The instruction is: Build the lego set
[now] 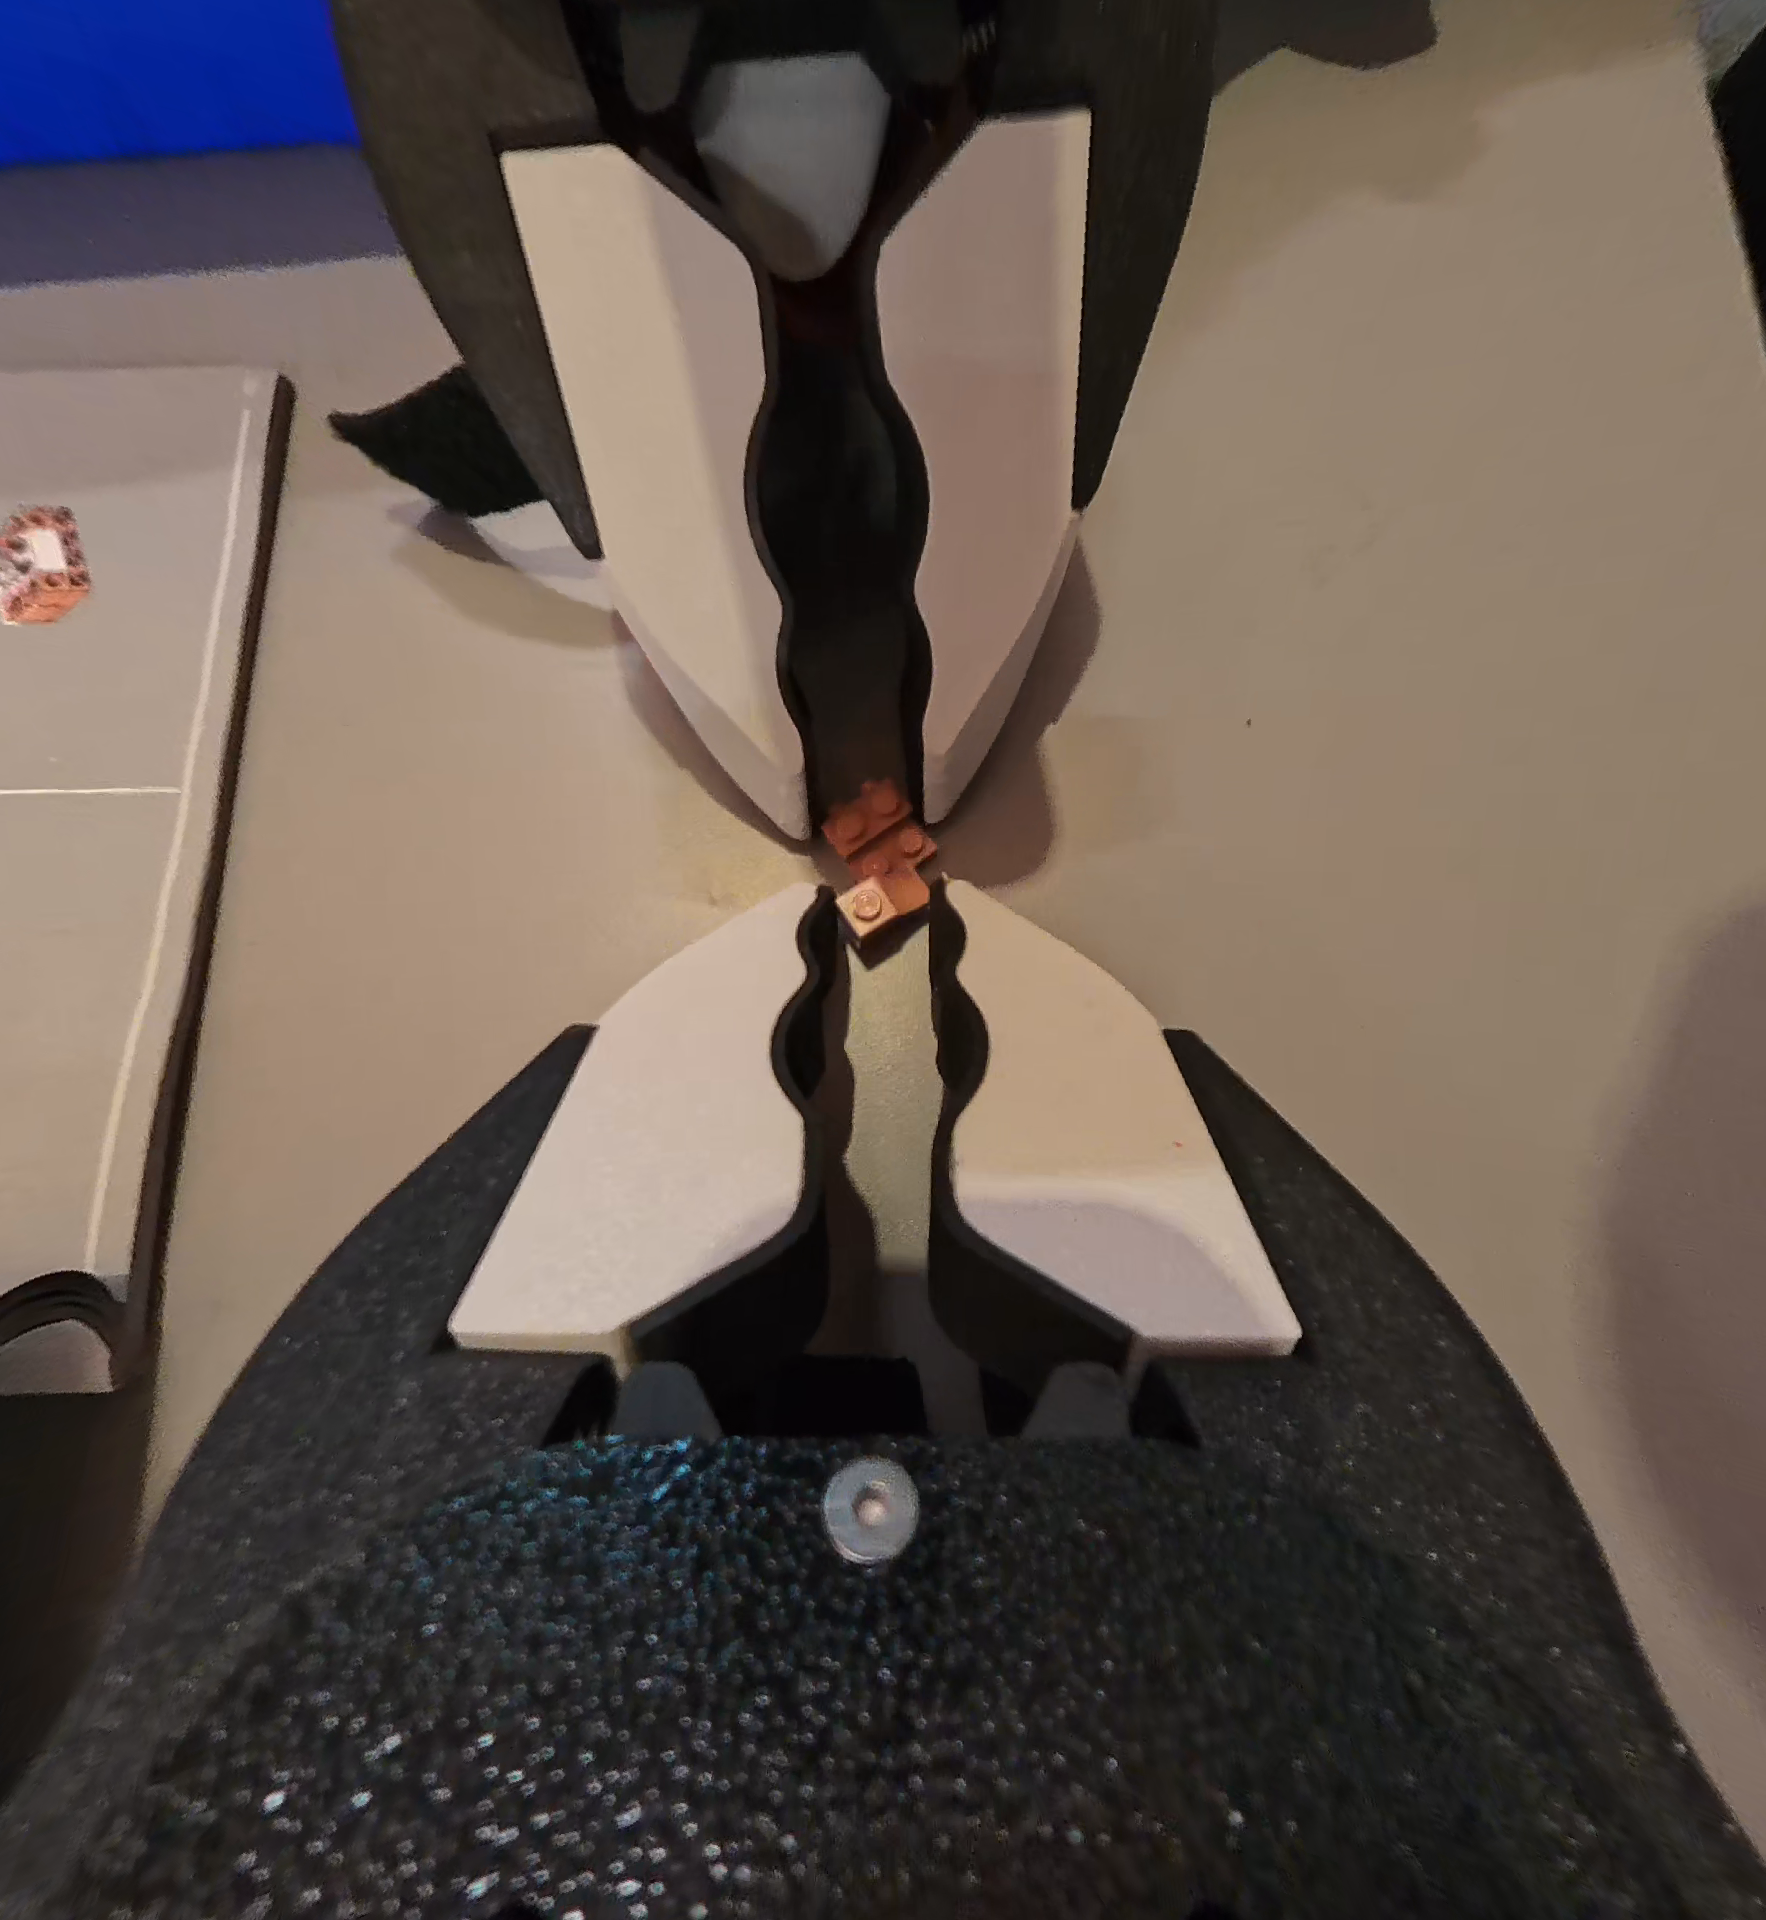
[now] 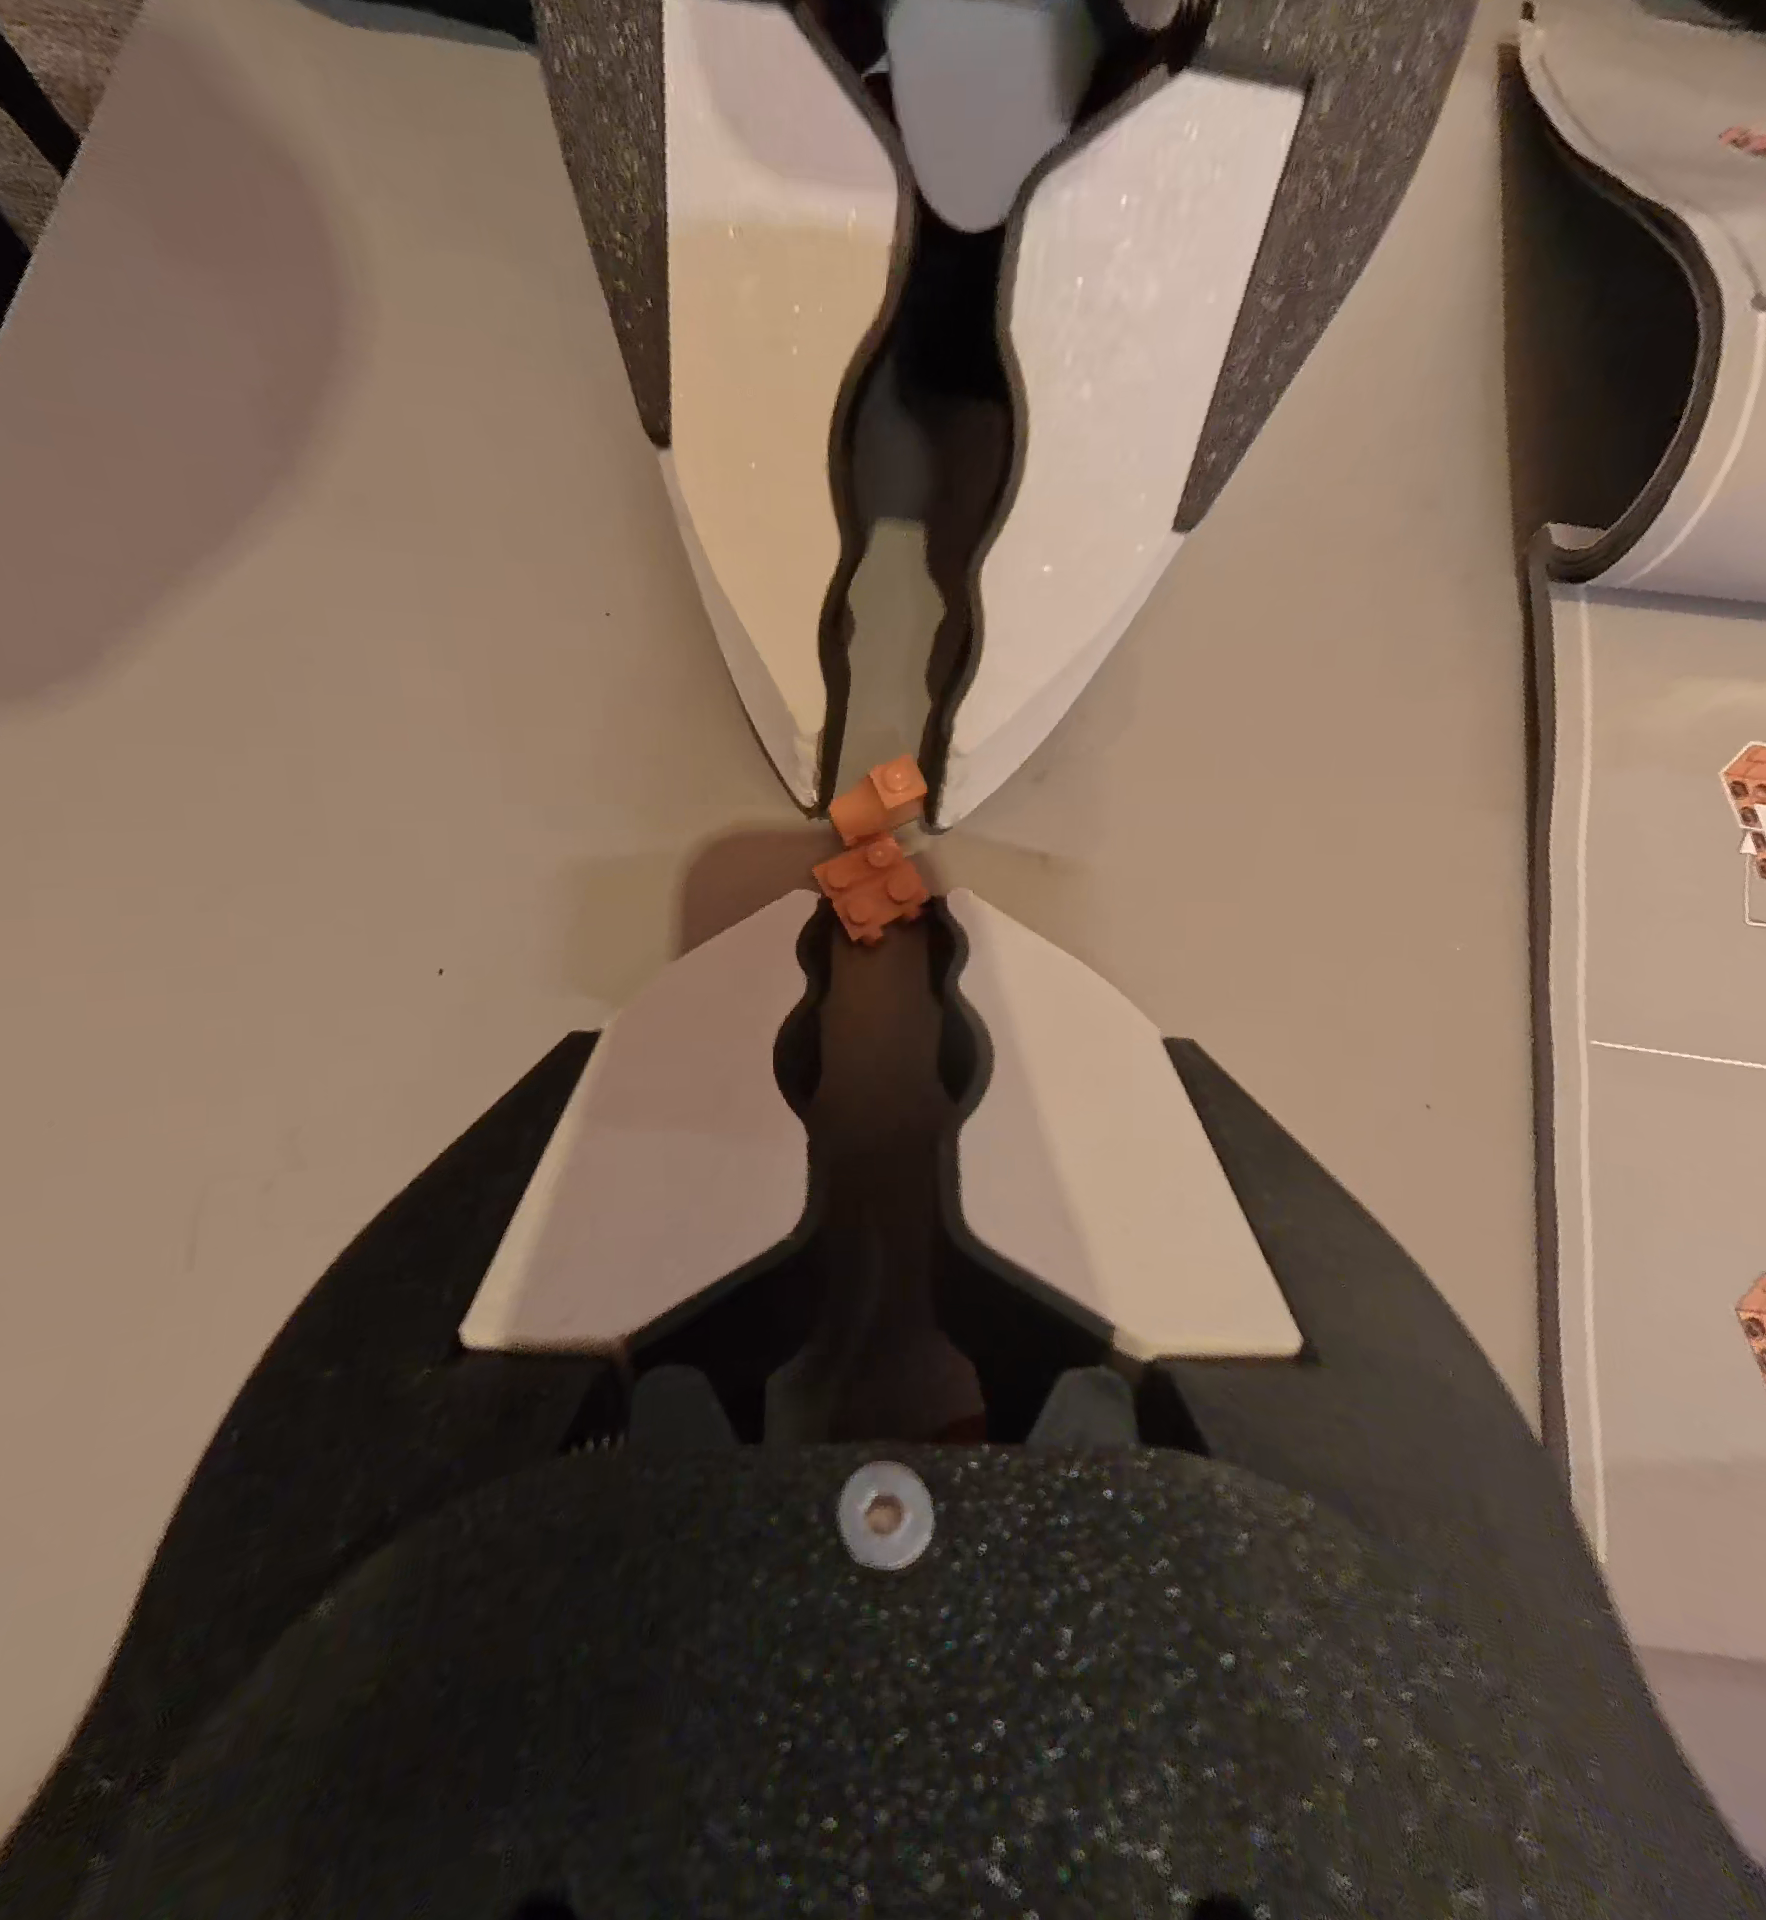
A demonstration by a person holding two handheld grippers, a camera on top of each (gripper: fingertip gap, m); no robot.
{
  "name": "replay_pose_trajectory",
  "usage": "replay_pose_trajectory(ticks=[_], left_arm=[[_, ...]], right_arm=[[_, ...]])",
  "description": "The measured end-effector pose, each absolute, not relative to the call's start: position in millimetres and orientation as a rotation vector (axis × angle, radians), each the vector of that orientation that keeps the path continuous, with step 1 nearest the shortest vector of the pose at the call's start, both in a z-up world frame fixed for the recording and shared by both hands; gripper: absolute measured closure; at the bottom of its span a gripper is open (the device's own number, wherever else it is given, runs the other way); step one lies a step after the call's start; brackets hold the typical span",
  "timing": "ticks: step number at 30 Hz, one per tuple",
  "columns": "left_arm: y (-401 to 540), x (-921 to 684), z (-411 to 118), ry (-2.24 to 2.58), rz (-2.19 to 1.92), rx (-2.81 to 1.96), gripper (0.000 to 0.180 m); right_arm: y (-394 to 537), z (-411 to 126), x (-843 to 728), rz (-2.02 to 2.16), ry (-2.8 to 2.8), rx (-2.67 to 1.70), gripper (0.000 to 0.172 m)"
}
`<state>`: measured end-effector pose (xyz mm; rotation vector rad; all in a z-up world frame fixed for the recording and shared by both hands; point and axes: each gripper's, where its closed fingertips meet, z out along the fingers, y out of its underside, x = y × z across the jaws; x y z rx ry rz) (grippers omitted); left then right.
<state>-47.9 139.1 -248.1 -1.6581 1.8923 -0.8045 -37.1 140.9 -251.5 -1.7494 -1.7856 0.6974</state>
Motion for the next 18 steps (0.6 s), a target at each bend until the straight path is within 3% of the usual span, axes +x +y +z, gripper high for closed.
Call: replay_pose_trajectory(ticks=[18], left_arm=[[141,-47,-236,1.876,-0.764,-1.594,0.163]], right_arm=[[143,-239,-45,0.729,-1.619,-1.766,0.155]])
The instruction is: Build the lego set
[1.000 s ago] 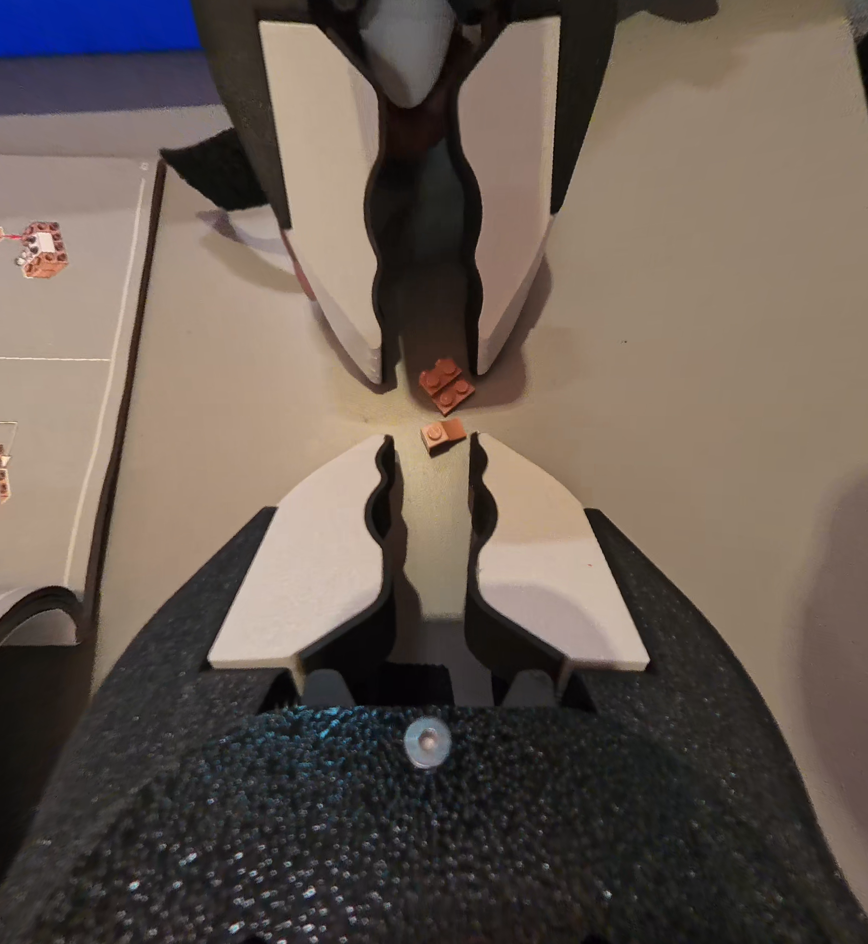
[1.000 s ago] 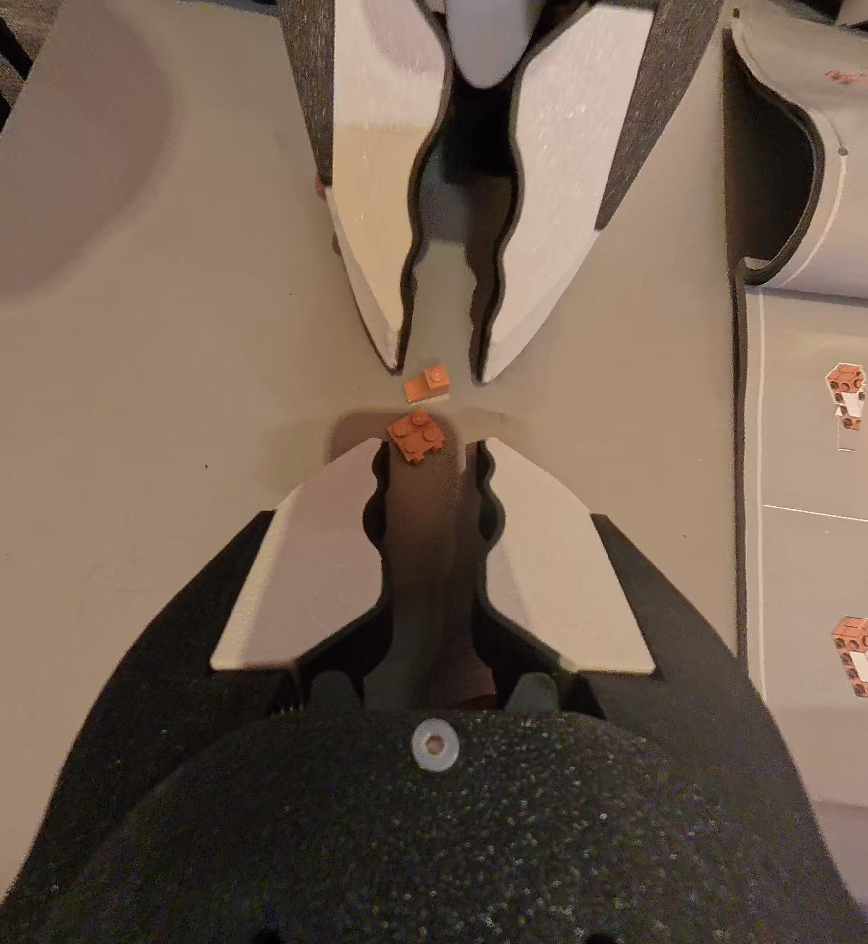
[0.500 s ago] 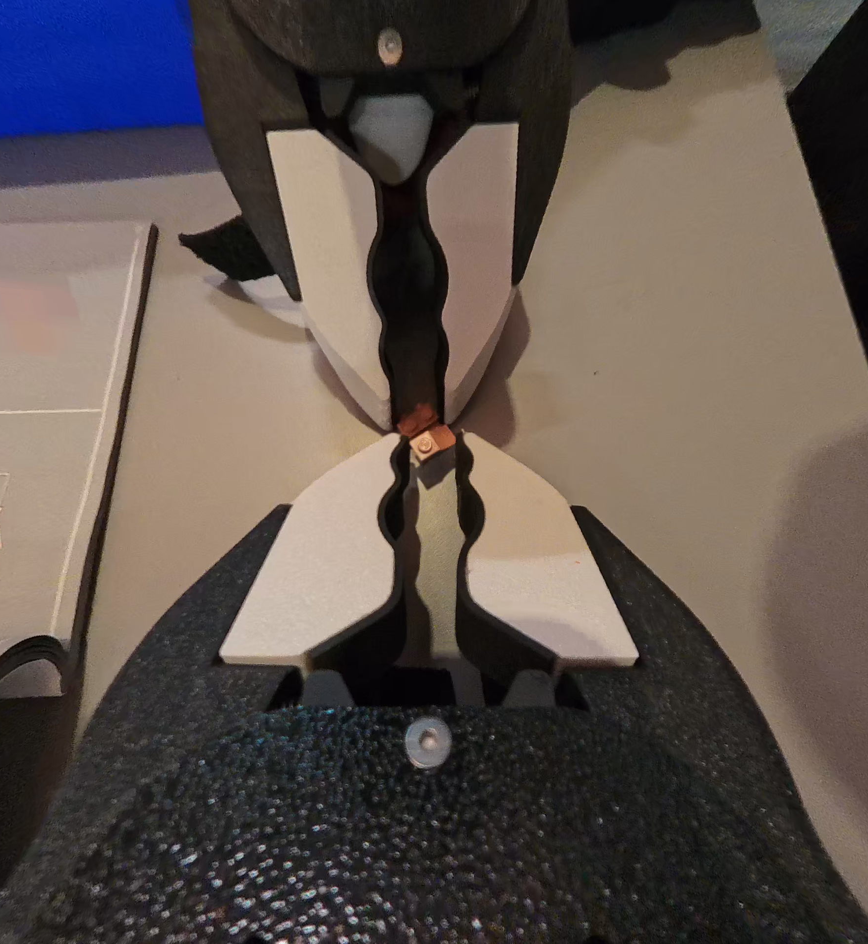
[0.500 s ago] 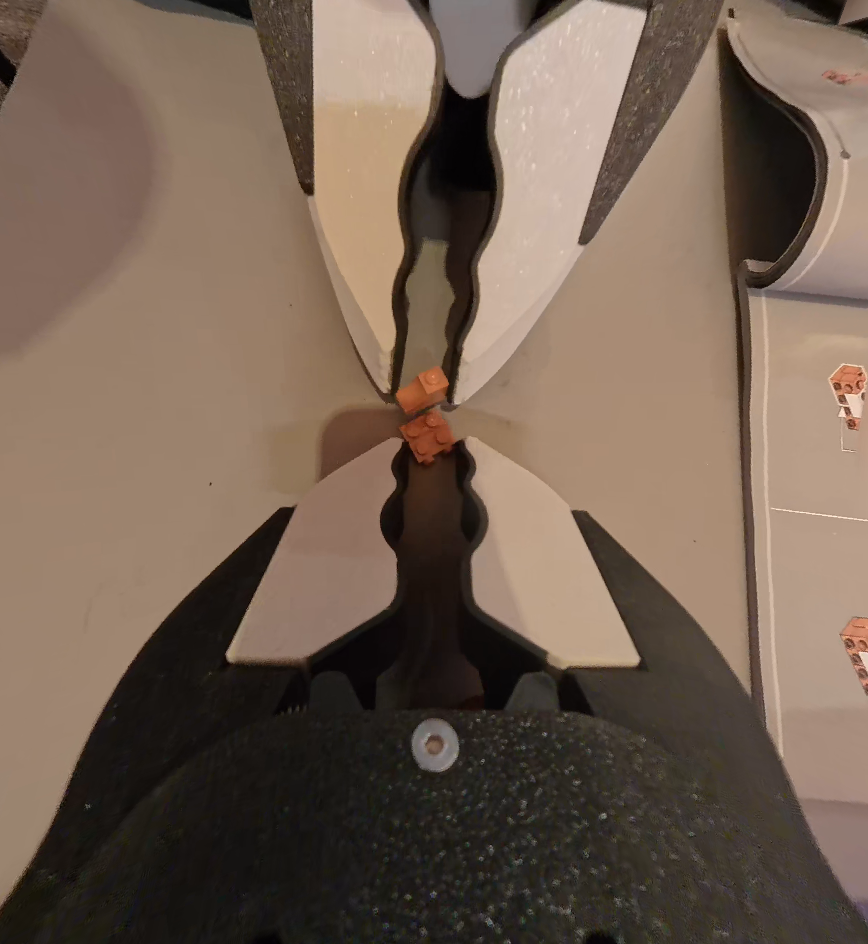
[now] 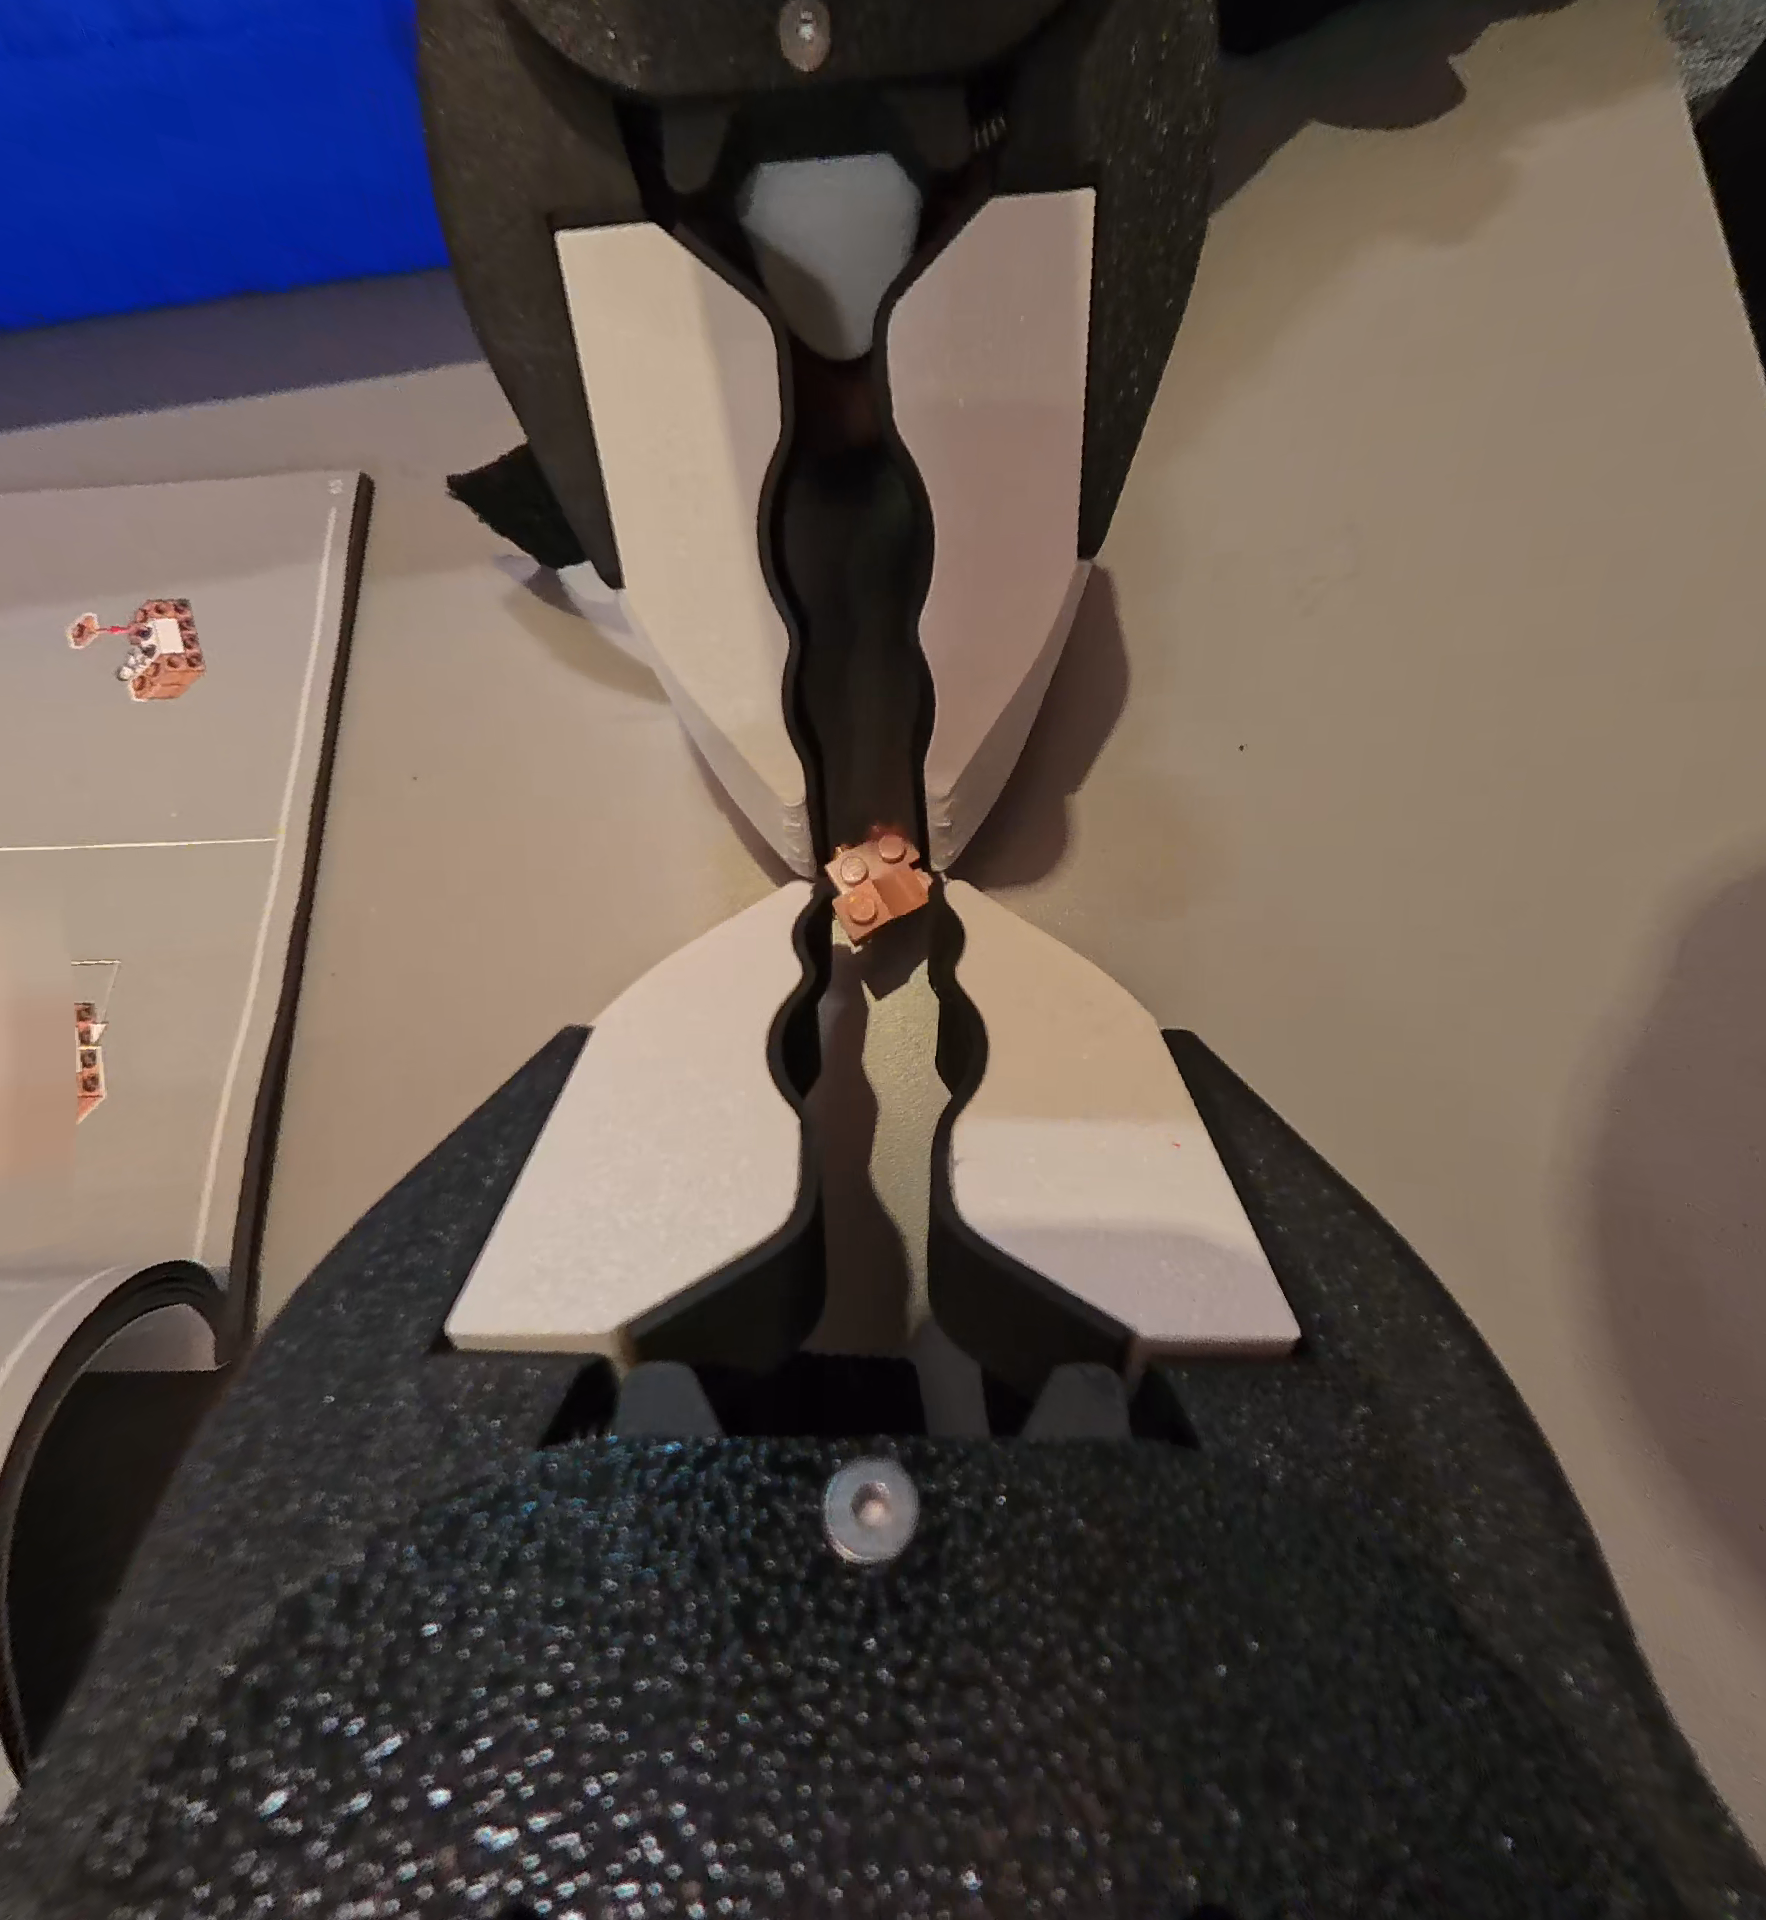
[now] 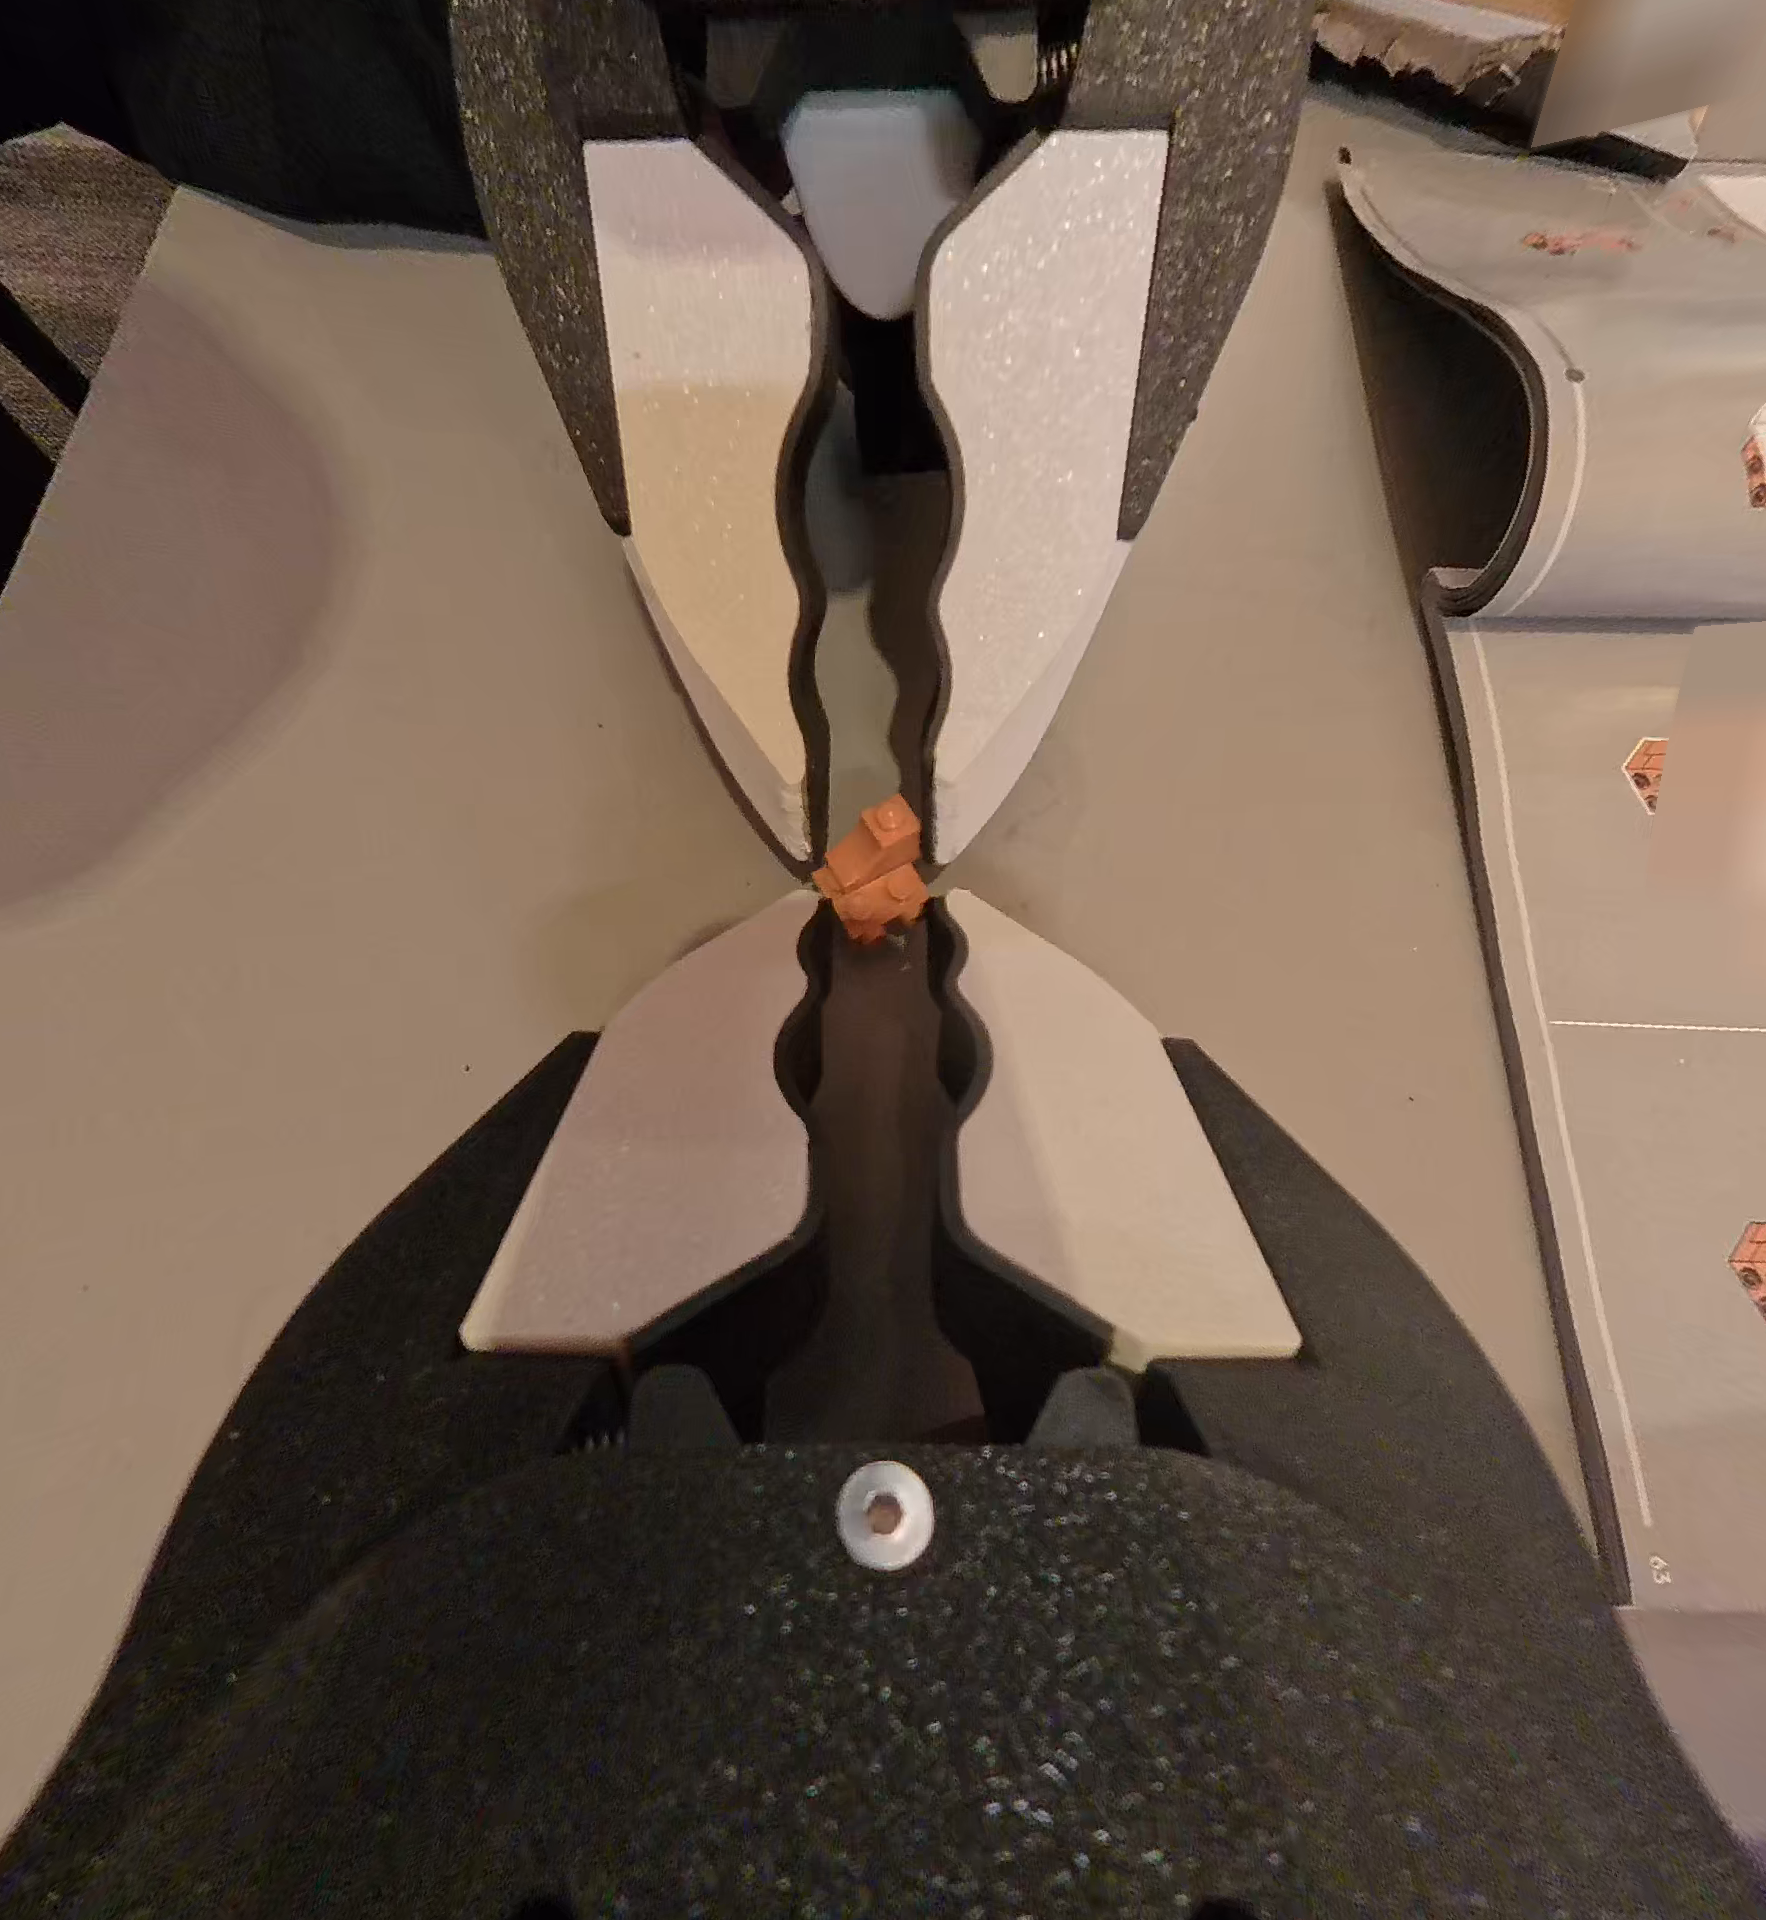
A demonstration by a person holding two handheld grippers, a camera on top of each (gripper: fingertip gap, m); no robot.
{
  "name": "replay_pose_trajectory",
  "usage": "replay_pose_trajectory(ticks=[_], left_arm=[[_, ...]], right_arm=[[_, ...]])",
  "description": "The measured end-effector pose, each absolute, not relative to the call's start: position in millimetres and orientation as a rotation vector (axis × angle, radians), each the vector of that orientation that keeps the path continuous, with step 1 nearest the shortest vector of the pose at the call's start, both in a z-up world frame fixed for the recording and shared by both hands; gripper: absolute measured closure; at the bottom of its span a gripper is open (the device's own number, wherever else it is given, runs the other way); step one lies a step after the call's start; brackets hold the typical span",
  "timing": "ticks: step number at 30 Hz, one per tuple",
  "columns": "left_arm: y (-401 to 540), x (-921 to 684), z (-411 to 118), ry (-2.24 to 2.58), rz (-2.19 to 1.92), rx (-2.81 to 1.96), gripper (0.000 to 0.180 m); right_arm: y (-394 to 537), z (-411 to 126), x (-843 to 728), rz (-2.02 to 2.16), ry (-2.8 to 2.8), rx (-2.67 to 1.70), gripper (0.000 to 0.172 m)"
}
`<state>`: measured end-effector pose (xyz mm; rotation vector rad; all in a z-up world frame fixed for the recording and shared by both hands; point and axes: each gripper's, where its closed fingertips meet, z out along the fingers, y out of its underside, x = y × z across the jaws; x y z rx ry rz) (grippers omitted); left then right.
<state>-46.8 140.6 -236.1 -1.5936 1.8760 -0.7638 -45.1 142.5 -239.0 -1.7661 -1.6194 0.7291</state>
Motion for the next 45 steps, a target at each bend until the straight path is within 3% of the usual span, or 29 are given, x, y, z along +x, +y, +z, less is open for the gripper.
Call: replay_pose_trajectory(ticks=[45], left_arm=[[149,-59,-227,1.866,-0.698,-1.634,0.153]], right_arm=[[148,-231,-39,0.805,-1.517,-1.817,0.154]])
